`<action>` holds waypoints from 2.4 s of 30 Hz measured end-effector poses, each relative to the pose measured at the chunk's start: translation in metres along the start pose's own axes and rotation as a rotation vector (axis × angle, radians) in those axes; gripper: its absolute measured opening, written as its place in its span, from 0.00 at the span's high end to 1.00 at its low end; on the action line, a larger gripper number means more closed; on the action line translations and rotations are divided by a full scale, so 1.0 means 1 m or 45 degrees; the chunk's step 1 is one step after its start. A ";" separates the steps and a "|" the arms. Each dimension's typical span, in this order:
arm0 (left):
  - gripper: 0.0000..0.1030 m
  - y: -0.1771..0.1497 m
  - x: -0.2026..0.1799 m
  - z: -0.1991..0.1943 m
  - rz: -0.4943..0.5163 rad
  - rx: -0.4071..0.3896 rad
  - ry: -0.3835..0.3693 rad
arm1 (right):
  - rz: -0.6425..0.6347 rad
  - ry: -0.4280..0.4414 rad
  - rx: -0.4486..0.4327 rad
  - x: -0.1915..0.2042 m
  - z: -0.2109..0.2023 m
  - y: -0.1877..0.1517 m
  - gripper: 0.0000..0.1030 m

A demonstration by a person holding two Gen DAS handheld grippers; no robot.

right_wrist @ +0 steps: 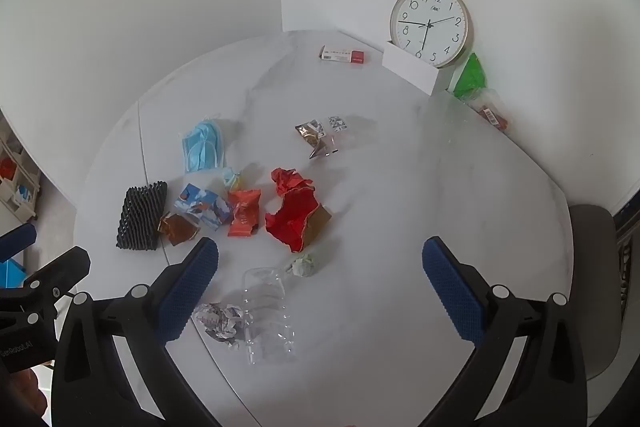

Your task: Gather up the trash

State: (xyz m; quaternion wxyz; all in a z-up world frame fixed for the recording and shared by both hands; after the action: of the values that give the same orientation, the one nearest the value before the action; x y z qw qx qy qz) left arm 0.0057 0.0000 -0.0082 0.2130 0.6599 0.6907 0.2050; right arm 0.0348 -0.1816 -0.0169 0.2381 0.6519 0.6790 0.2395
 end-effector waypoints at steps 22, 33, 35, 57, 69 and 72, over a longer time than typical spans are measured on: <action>0.06 -0.001 0.003 0.010 0.002 0.044 -0.008 | 0.007 0.012 0.005 0.002 0.002 0.000 0.02; 0.06 -0.002 0.002 0.009 0.008 0.045 -0.004 | 0.004 0.013 0.007 0.008 0.004 -0.003 0.02; 0.06 -0.004 0.002 0.009 0.007 0.047 -0.002 | 0.006 0.012 0.008 0.009 0.005 -0.004 0.02; 0.06 -0.009 0.003 0.010 0.009 0.053 -0.002 | 0.007 0.015 0.013 0.009 0.004 -0.003 0.02; 0.06 -0.011 0.003 0.010 0.006 0.056 -0.004 | 0.008 0.016 0.016 0.010 0.005 -0.004 0.02; 0.06 -0.010 0.003 0.011 0.004 0.059 -0.005 | 0.007 0.015 0.015 0.010 0.005 -0.004 0.02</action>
State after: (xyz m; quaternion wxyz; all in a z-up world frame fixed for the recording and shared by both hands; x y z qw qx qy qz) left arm 0.0031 0.0023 -0.0228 0.1987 0.6661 0.6939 0.1881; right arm 0.0347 -0.1714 -0.0238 0.2293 0.6537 0.6800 0.2400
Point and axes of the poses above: each gripper's, at about its wrist camera, not at the fingertips, and z roughly the way its jaws point, x to its left, y to its top, the point moved 1 cm from there along z, roughly the way its jaws point, and after that the axes turned 2 degrees about z, right-handed, at the moved point
